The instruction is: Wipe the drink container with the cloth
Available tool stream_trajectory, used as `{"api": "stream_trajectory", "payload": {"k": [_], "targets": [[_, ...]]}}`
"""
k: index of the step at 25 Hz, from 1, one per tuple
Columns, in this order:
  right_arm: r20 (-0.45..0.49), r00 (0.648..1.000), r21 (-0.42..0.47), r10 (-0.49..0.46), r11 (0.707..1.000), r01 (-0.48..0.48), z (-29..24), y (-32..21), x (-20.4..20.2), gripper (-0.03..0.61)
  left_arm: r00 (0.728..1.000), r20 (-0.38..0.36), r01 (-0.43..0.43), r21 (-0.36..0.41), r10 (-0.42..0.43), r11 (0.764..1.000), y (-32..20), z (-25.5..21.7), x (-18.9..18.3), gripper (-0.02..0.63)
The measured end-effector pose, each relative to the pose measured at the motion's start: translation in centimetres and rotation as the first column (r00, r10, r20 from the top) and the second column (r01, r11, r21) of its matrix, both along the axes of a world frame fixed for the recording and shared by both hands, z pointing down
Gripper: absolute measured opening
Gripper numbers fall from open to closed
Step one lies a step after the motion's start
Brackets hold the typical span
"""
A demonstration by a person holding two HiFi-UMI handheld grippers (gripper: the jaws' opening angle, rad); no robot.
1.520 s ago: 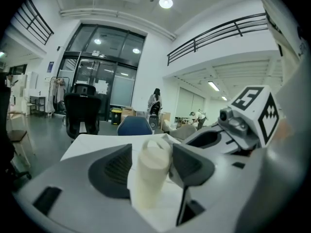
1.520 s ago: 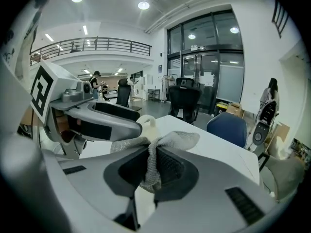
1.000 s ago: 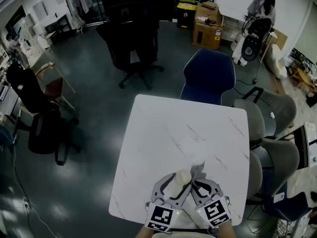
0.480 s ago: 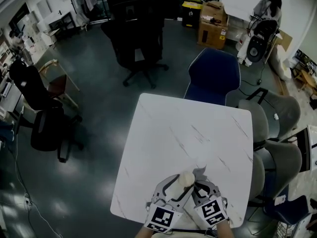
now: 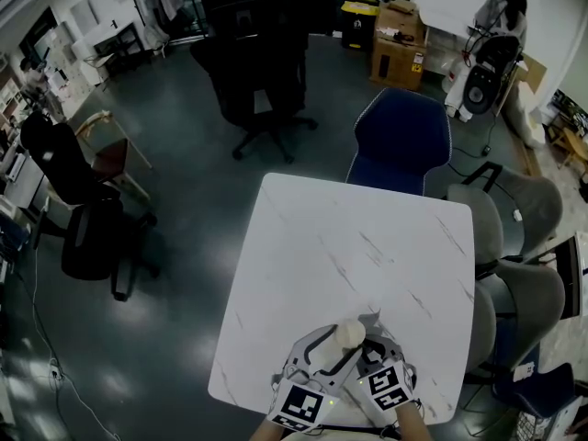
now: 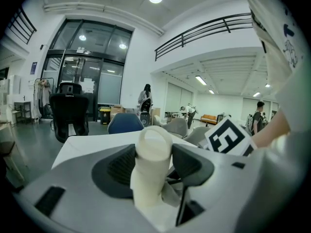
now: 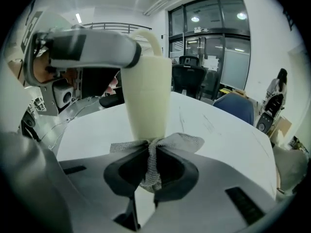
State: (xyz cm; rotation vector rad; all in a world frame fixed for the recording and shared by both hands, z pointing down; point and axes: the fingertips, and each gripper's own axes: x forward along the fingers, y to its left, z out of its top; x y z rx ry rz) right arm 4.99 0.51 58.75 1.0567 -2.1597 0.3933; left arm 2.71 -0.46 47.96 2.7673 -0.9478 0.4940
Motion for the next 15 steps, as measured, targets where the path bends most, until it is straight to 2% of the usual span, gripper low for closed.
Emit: {"api": "stream_trajectory", "payload": {"k": [5, 15], "targets": [[-0.017, 1.000, -0.028, 0.016, 0.999, -0.016, 2.2, 0.0, 0.1, 0.044, 1.000, 0.001, 0.009, 0.005, -0.009, 1.000, -0.1, 0.0, 0.0, 0.239], [-0.044, 0.999, -0.040, -0.016, 0.999, 0.014, 4.1, -0.2, 0.1, 0.044, 1.000, 0.001, 0.011, 0.006, -0.011, 1.000, 0.0, 0.0, 0.0, 0.239]]}}
